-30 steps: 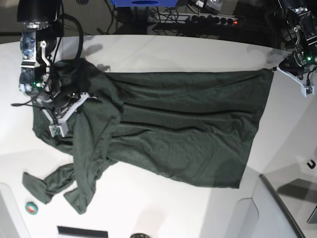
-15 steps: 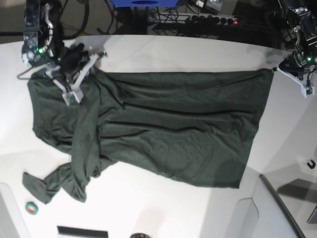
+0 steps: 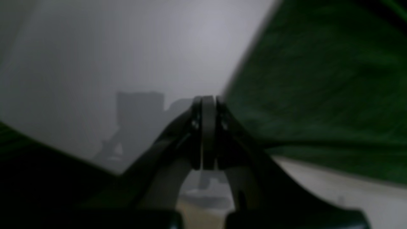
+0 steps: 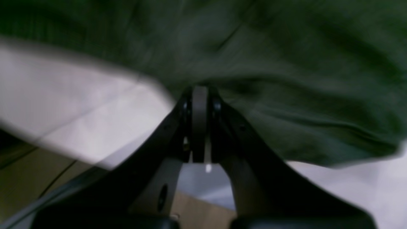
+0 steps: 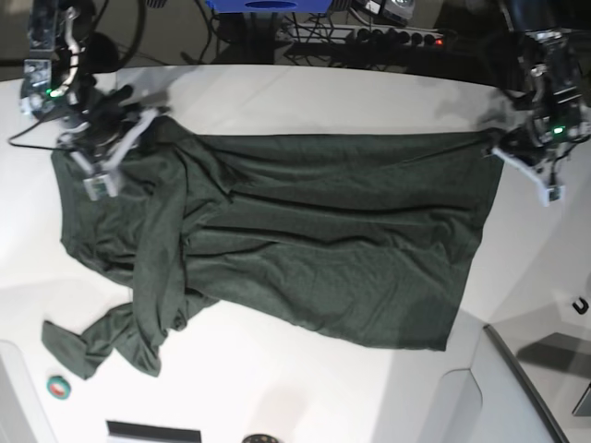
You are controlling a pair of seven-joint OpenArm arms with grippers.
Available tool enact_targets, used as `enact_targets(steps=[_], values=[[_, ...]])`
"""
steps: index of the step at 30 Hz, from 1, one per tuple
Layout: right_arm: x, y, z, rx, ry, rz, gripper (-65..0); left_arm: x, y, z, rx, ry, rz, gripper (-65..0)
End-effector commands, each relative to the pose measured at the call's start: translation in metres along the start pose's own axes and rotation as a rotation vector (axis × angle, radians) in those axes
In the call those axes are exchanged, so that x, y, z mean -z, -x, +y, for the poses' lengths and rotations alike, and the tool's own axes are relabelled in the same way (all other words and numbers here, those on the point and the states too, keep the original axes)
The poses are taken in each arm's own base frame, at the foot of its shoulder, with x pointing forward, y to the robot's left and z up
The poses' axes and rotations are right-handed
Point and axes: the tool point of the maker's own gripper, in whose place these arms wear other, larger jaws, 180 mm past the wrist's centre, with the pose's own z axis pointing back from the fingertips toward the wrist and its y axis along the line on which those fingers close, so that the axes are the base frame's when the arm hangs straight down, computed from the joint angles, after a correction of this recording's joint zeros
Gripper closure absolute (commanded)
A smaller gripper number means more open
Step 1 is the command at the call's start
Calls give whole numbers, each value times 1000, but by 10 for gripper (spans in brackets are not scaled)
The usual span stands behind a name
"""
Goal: Layout the t-shirt on the table in an organized manner, then fold the t-shirt properly
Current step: 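Lower the left gripper onto the opposite shirt corner and grasp it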
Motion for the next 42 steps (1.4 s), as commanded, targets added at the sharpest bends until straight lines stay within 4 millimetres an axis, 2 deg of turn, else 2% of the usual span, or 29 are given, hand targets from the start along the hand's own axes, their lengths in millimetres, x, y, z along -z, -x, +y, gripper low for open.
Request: enact_targets(steps=[1, 5, 8, 10, 12, 14, 17, 20, 28, 33, 36, 39, 42], values=[[-3, -1, -13, 2, 29, -5, -15, -1, -18, -8, 4, 17, -47, 0], [8, 13, -42, 65, 68, 42, -14, 8, -12, -52, 56, 95, -19, 0], [23, 26, -54, 109, 71, 75, -14, 17, 1, -61, 69, 108, 2, 0], [28, 34, -55, 128, 68, 80, -14, 25, 9, -61, 70, 99, 2, 0], [28, 41, -57, 133, 70, 93, -14, 33, 23, -49, 126, 53, 40, 0], [20, 54, -70, 113, 96, 123, -14, 37, 35, -40, 161, 25, 76, 0], [13, 68, -77, 101, 111, 155, -14, 34, 44, -18, 195, -11, 97, 0], [5, 78, -80, 85, 122, 172, -14, 24, 41, -7, 214, -17, 73, 0], [-14, 89, -80, 75, 161, 195, -14, -4, 27, -18, 271, 1, -17, 0], [-24, 65, -78, 42, 178, 140, -14, -11, 15, -22, 274, 3, -38, 0], [-44, 43, -94, 49, 244, 102, -14, -27, -4, -29, 287, 8, -61, 0], [-46, 5, -107, 57, 275, 16, -14, -35, -24, -25, 259, -7, -107, 0], [-34, -29, -125, 62, 286, -27, -14, -32, -53, -28, 229, -7, -155, 0]])
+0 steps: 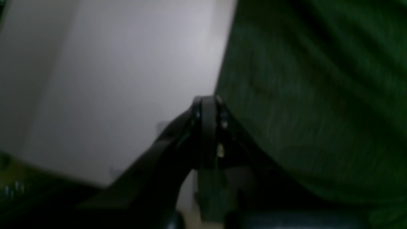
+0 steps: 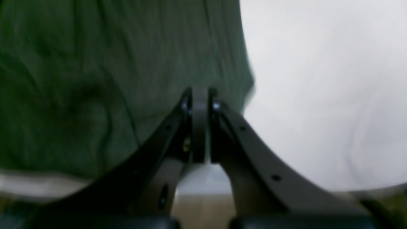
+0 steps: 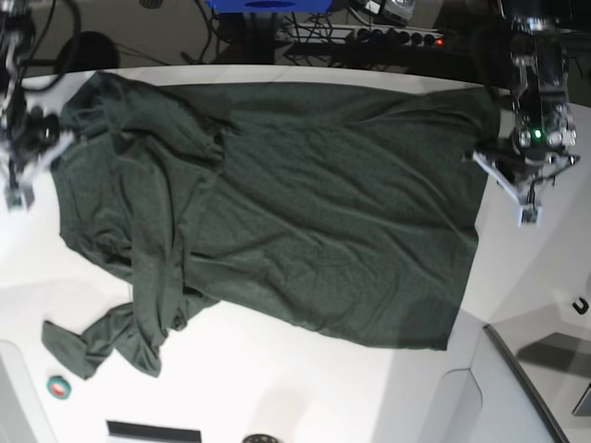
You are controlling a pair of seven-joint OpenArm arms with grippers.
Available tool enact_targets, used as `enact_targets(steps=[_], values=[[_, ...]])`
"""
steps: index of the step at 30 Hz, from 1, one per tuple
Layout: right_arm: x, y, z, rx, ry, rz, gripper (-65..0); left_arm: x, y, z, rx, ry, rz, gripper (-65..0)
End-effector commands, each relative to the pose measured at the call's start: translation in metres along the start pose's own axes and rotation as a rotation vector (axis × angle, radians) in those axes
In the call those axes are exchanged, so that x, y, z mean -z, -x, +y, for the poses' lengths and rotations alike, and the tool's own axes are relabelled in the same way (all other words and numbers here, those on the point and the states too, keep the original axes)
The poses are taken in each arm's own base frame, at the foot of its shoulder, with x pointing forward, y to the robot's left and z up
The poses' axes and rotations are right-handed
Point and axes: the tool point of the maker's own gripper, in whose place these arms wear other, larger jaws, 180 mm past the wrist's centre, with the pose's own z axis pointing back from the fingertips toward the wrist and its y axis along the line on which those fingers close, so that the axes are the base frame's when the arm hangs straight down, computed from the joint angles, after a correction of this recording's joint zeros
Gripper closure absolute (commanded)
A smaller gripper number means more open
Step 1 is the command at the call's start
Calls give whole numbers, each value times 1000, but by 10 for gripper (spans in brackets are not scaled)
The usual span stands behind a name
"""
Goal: Layout the t-shirt on the table in an organized manner, then fold the t-shirt properly
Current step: 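Lower the left gripper onto the opposite shirt corner and grasp it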
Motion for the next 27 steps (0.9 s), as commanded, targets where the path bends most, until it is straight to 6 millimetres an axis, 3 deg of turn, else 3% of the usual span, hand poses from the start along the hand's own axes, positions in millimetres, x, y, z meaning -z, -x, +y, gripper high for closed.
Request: enact_targets(steps=[1, 6, 10, 15, 22, 27], values=[[4, -26, -8, -5, 13, -49, -14, 1, -20, 8, -16, -21, -49, 0], [49, -93, -8, 9, -34, -108, -14, 30, -57, 6, -112, -9, -56, 0], [80, -115, -1, -3, -65, -110, -14, 49, -72, -7, -178, 29, -33, 0], [104, -105, 8, 1, -86, -50, -14, 67, -67, -21, -166, 56, 17, 0], [117, -93, 0, 51, -73, -97, -20, 84, -52, -44, -111, 42, 33, 0], [131, -89, -30, 154, -22, -128, -21, 91, -62, -56, -129, 63, 36, 0]])
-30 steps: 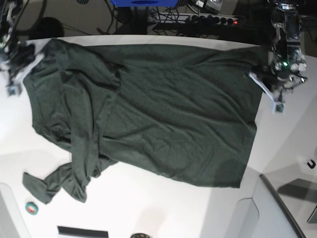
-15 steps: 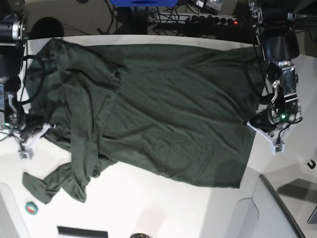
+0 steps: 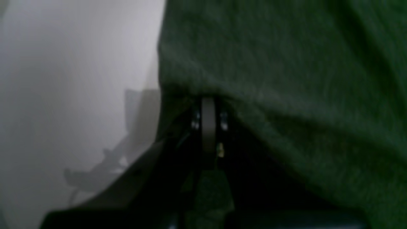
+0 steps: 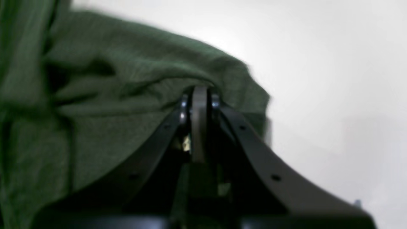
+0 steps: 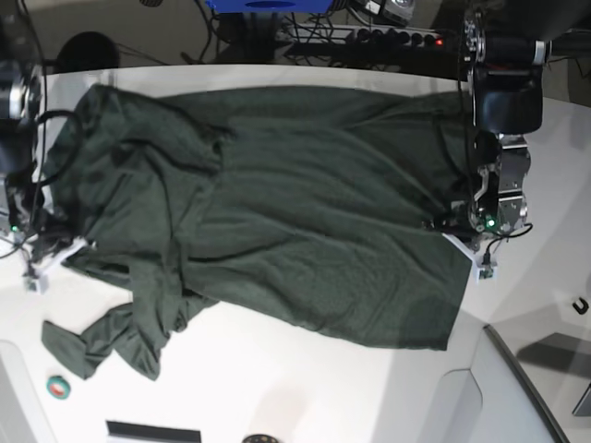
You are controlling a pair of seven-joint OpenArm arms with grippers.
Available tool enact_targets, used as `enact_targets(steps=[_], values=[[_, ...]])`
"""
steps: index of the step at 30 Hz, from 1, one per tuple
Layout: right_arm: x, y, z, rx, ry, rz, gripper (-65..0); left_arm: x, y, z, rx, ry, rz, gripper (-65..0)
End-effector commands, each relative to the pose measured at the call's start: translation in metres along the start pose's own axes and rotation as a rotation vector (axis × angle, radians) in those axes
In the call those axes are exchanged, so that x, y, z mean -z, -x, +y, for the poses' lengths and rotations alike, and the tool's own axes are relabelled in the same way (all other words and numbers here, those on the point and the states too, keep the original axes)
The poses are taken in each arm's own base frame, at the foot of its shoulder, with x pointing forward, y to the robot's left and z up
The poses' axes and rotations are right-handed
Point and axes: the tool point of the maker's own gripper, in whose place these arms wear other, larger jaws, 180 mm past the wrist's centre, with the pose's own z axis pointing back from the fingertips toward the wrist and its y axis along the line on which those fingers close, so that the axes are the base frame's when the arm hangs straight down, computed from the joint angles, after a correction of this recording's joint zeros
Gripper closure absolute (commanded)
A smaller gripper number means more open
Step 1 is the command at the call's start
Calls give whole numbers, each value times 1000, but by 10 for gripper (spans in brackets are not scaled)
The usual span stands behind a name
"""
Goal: Layout the t-shirt on the table in an organized manner, then fold the t-shirt properly
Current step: 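Lower the left gripper onto the opposite shirt corner and grasp it, then pull both held shirt corners apart and away from the robot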
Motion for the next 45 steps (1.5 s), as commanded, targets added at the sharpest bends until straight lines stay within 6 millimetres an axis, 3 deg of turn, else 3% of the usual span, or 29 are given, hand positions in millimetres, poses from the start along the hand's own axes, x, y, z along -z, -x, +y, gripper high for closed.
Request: enact_targets(steps=[1, 8, 12, 16, 20, 23, 28, 31, 35, 38, 43, 45], values=[[-3, -1, -20, -1, 47, -3, -23, -3, -19, 1, -4, -1, -42, 0], [-10, -22, -51, 18, 134, -85, -23, -8, -51, -6, -18, 12, -94, 0], [-14, -38, -44, -26, 120, -134, -17, -18, -61, -17, -32, 39, -115, 0], [-33, -49, -24, -130, 75, -192, -17, -34, -52, -20, -1, 42, -141, 0], [-71, -43, 0, -226, 40, -216, -21, -52, -16, -24, 47, 50, -120, 0], [-93, -20, 11, -211, 35, -169, -21, -60, 23, -25, 76, 54, -82, 0], [-108, 21, -2, -108, 72, -108, -17, -61, 72, -16, 103, 42, 0, 0], [-114, 39, 0, -94, 73, -91, -17, -71, 71, 2, 82, 11, -24, 0], [-122, 50, 2, -112, 71, -79, -17, -109, 49, 16, 46, 55, -148, 0], [-123, 57, 0, -109, 73, -65, -17, -137, 51, 36, -12, 67, -199, 0], [-126, 72, -4, -107, 79, -37, -17, -151, 104, 79, -297, 63, -145, 0], [-127, 73, -4, -107, 80, -34, -17, -151, 124, 87, -352, 83, -114, 0]])
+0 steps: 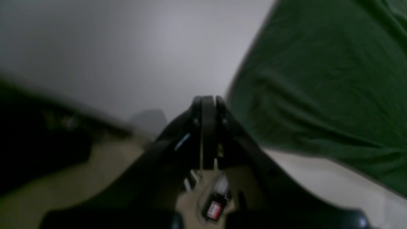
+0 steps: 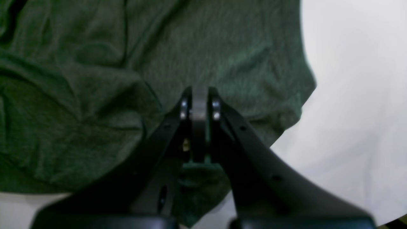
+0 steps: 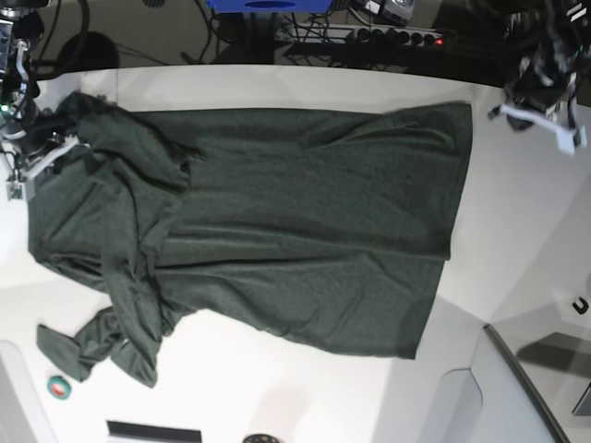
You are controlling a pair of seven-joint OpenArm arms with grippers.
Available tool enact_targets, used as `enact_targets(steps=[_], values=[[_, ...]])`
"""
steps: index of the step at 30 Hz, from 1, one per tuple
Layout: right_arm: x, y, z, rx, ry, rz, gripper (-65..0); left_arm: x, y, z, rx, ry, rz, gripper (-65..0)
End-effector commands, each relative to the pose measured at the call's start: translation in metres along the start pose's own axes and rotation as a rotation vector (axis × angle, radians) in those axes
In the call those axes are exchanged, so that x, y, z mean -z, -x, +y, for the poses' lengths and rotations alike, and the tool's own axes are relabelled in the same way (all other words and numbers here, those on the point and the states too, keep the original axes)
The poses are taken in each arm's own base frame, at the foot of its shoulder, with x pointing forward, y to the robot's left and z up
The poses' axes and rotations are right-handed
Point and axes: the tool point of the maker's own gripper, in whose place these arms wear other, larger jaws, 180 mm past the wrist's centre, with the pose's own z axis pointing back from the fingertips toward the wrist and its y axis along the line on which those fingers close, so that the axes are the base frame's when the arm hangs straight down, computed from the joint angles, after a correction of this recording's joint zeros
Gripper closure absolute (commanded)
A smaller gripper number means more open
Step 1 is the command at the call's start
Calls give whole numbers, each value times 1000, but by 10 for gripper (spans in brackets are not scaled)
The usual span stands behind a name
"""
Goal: Layout the t-shirt on the table in an organized manner, then fold the t-shirt properly
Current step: 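Pull both held shirt corners apart and away from the robot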
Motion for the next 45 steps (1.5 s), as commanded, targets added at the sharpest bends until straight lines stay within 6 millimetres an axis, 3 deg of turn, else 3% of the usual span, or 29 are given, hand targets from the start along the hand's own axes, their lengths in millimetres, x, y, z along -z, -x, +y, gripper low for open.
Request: enact_targets(steps=[1, 3, 4, 8, 11, 13, 15, 24, 30, 37, 45], values=[[-4, -14, -6, -14, 10, -46, -17, -5, -5, 1, 5, 35, -23, 0], [-4, -10, -5, -17, 7, -37, -15, -7, 8, 4, 17, 102, -2, 0], [-4, -9, -5, -15, 6, -36, -15, -9, 14, 2, 28, 138, 4, -31], [-5, -3, -4, -18, 4, -22, -15, -9, 44, 3, -3, 205, 20, -301], [-5, -1, -5, -17, 5, -18, -15, -2, 50, -2, -58, 229, 5, -413], [-5, -1, -4, -18, 3, -18, -15, 3, 55, -4, -79, 242, 12, -446], [-5, -2, -5, -19, 4, -18, -15, 5, 61, -4, -95, 246, 25, -451], [-5, -2, -5, -19, 4, -18, -15, 18, 49, -13, -105, 261, 4, -449], [-6, 0, 10, -78, -89, -14, -15, 33, 53, -27, -63, 237, 33, -449], [-8, 6, 10, -82, -94, -2, -15, 40, 49, -32, -35, 224, 40, -449], [-9, 10, 10, -84, -95, 4, -15, 51, 56, -55, -18, 282, 48, -438]])
